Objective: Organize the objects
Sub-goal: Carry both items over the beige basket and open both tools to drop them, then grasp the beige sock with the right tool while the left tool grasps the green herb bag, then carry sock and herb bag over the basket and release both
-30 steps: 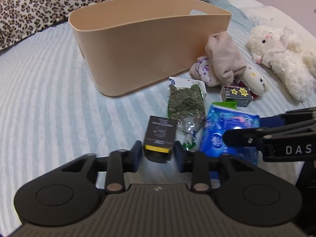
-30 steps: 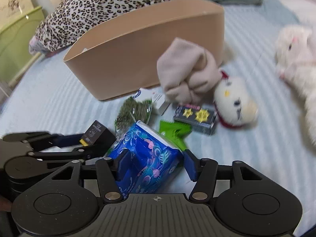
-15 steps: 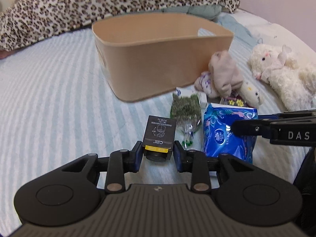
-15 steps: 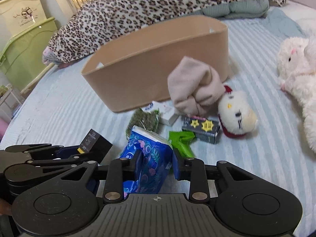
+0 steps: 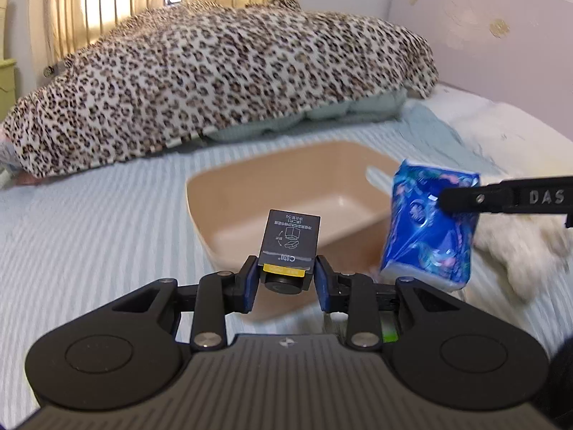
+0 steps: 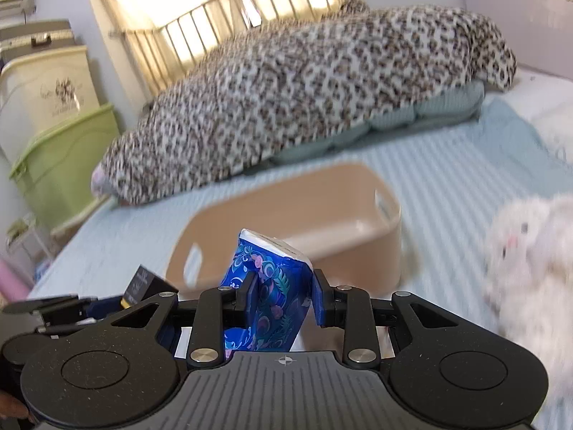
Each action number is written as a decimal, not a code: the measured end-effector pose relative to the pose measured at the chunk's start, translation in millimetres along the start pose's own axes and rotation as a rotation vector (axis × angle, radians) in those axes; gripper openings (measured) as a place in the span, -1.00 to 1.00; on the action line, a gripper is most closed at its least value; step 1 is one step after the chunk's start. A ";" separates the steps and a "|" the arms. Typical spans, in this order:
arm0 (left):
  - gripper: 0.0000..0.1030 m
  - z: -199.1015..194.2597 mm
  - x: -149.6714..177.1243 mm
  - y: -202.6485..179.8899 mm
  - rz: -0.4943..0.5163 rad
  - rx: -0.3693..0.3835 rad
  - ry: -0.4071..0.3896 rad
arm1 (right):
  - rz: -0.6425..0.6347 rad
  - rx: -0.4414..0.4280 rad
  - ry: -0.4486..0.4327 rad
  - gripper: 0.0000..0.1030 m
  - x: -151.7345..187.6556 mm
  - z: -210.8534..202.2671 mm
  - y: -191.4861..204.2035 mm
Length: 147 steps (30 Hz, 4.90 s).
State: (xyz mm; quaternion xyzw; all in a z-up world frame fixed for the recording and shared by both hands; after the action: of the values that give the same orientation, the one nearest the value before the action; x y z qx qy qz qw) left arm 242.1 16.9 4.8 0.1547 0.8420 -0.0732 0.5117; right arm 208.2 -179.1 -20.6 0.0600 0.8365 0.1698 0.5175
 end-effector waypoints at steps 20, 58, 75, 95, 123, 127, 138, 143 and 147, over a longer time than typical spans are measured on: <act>-0.32 124.1 12.2 12.6 -0.015 -0.161 0.200 | -0.064 0.169 0.023 -0.45 -37.1 122.4 -36.7; 0.81 74.9 91.1 -34.9 -0.092 -0.053 0.339 | -0.446 0.059 0.266 1.00 43.0 47.0 -22.0; 0.21 98.2 123.9 -39.3 -0.157 0.008 0.462 | -0.396 0.041 0.315 0.82 81.9 92.6 -29.4; -0.24 41.1 73.3 -34.6 -0.174 0.057 0.304 | -0.359 -0.050 0.223 -0.72 53.1 48.6 -9.3; -0.24 62.2 -62.0 2.9 -0.082 -0.153 0.017 | -0.269 -0.081 -0.067 -0.72 -63.9 57.4 21.9; -0.24 86.3 -52.9 12.1 -0.101 -0.205 0.069 | -0.284 -0.059 -0.062 -0.72 -63.5 74.2 22.7; -0.24 136.3 7.4 33.6 -0.192 -0.254 0.273 | -0.261 0.041 0.036 -0.72 -28.6 120.6 -6.6; -0.20 134.9 9.0 28.8 -0.158 -0.237 0.289 | -0.262 0.063 0.111 -0.64 -11.7 130.6 -15.9; 0.44 123.4 0.1 28.8 -0.173 -0.234 0.277 | -0.277 0.053 0.100 -0.03 -12.8 119.7 -15.5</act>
State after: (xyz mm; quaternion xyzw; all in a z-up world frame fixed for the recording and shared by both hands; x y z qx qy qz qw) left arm 355.3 9.2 -51.8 0.0296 0.9172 0.0035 0.3973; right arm 321.3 -170.5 -63.9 -0.0507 0.8657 0.0774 0.4919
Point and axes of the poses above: each gripper's, at about its wrist camera, not at the fingertips, and z roughly the way its jaws point, y to its left, x to its underside, the point moved 10 cm from there along z, roughly the way its jaws point, and after that the axes turned 7 degrees about -y, right-handed, at the moved point
